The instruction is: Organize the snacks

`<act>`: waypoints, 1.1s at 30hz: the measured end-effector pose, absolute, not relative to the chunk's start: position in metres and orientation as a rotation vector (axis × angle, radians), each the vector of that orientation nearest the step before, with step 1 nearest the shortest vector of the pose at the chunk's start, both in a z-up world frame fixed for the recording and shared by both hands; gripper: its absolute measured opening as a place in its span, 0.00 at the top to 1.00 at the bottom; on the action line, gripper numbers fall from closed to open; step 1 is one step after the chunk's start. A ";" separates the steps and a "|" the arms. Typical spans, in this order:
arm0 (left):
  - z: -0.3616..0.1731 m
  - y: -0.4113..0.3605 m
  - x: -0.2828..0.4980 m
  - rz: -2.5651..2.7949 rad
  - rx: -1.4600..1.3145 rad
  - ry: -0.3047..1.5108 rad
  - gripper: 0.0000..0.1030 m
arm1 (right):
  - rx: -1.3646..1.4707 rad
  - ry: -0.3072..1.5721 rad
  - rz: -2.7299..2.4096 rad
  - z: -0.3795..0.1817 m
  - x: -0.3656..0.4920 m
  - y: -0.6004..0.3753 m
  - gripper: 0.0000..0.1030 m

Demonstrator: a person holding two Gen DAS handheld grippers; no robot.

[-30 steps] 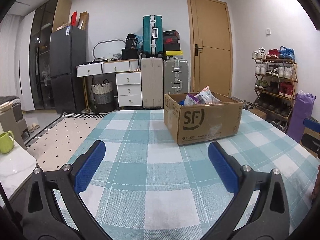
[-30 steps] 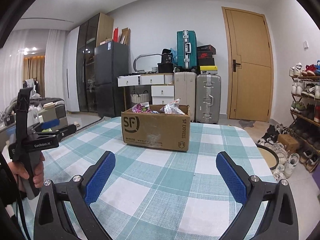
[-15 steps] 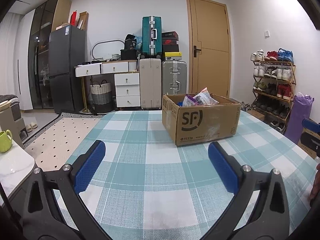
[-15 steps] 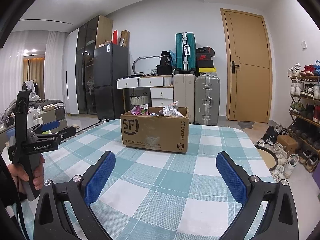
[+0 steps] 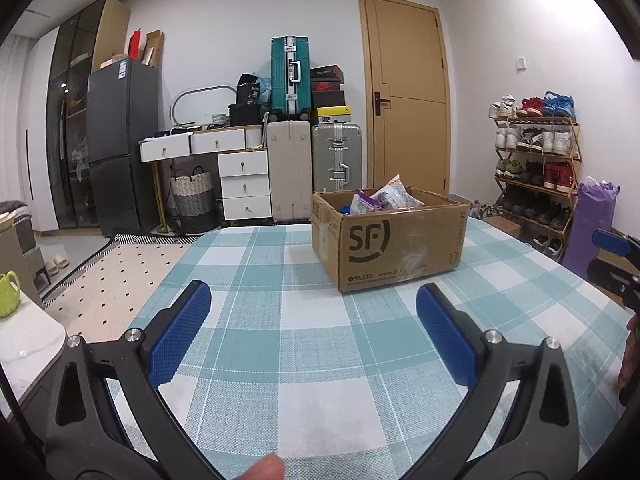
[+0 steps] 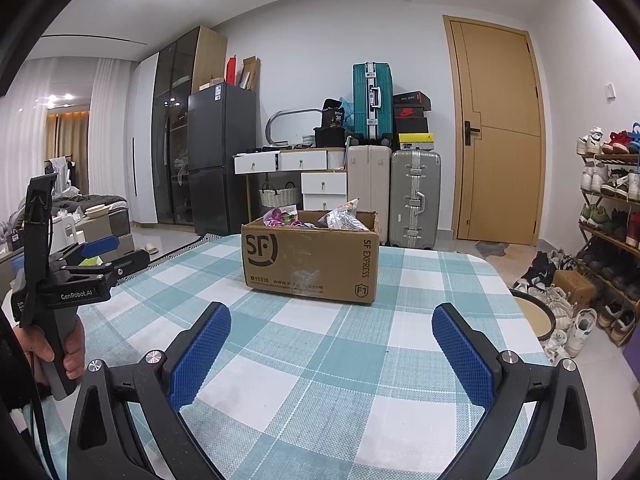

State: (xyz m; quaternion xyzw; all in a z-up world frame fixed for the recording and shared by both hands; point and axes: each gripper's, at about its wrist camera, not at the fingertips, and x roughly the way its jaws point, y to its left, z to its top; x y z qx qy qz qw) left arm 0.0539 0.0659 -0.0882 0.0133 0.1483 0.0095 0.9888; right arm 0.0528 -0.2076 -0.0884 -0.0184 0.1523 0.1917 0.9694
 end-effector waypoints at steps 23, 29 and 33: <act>-0.092 0.069 0.055 0.020 0.018 0.299 0.00 | -0.037 0.307 0.387 -0.088 0.053 -0.208 0.00; -0.094 0.067 0.056 0.008 0.023 0.305 0.00 | -0.038 0.309 0.386 -0.088 0.053 -0.208 0.00; -0.095 0.067 0.056 0.010 0.026 0.306 0.00 | -0.037 0.309 0.385 -0.088 0.052 -0.208 0.00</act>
